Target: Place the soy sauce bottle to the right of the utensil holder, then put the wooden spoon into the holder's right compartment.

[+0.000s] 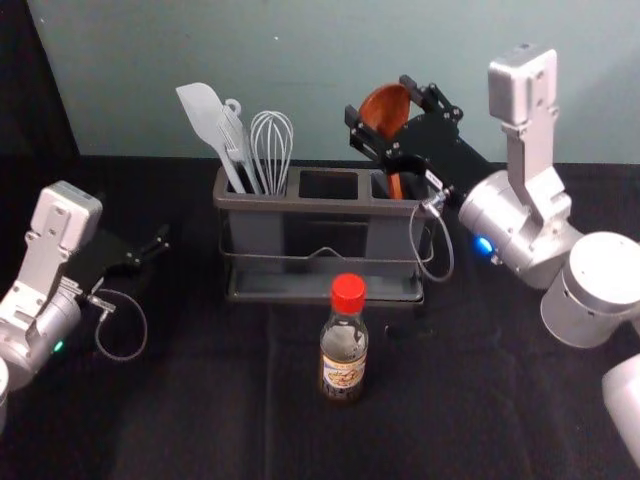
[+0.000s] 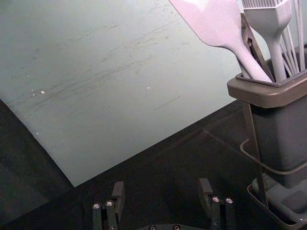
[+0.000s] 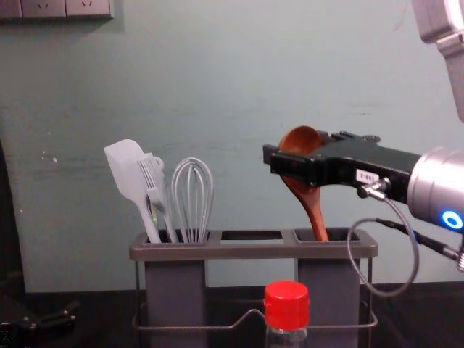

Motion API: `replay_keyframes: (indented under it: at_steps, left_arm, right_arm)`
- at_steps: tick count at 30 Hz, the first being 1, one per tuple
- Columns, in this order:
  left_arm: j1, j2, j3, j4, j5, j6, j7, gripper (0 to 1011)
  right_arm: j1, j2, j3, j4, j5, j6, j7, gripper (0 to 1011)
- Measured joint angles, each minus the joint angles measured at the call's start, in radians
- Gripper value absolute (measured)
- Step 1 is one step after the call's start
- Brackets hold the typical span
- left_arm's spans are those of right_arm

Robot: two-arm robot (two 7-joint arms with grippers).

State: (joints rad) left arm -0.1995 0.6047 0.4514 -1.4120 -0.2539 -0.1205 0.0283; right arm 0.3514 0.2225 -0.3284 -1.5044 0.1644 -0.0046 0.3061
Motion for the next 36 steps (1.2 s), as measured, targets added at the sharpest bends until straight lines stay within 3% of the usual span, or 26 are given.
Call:
replay_keyframes:
  at_steps: [12,27,36]
  left_arm:
    - [0.000,0.000,0.000,0.000,0.000,0.000,0.000,1005]
    - [0.000,0.000,0.000,0.000,0.000,0.000,0.000,1005]
    - [0.000,0.000,0.000,0.000,0.000,0.000,0.000,1005]
  right_arm:
    - [-0.040,0.016,0.006,-0.006,0.020,0.003,0.006,828]
    - [-0.041,0.017,0.007,-0.008,0.022,0.003,0.007,829]
    - [-0.041,0.016,0.007,-0.007,0.021,0.003,0.007,1002]
